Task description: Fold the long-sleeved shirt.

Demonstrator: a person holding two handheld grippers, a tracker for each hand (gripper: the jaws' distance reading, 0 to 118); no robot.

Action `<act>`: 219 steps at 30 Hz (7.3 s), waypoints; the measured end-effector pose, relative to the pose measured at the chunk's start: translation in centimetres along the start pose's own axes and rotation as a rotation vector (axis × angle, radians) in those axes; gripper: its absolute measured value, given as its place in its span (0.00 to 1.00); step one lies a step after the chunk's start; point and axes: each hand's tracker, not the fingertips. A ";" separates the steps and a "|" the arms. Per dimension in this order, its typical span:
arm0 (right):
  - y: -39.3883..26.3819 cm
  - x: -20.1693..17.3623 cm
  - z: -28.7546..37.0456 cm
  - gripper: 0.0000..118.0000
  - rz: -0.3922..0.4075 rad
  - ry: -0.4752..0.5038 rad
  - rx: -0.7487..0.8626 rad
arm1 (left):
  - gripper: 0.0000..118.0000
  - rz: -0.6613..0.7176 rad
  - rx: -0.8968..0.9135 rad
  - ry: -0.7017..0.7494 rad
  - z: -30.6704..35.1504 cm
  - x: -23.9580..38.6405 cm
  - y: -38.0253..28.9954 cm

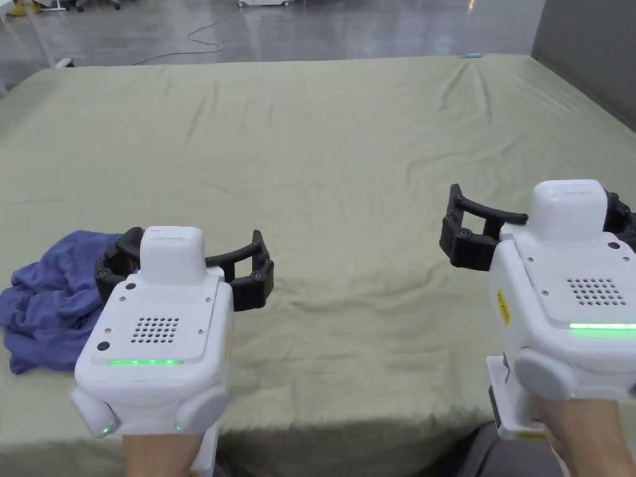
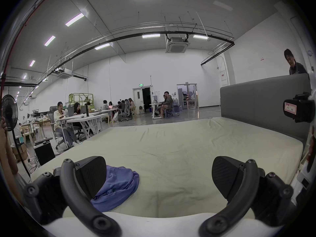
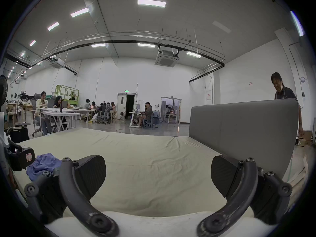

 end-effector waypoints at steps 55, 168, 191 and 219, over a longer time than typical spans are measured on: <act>-0.3 1.0 0.4 1.00 -0.006 -0.033 -0.021 | 1.00 -0.011 0.024 0.019 0.5 0.3 0.3; -1.3 0.6 -4.5 0.00 -0.056 -0.026 -0.207 | 0.13 0.211 -0.553 -0.843 -21.5 17.4 1.7; -1.0 1.9 -3.1 0.00 -0.068 0.030 -0.242 | 0.00 0.182 -0.253 -0.221 -2.3 -0.6 -0.2; -5.3 2.7 -6.4 0.00 -0.050 0.020 -0.365 | 0.97 0.056 -0.874 -0.201 -33.6 3.9 -8.1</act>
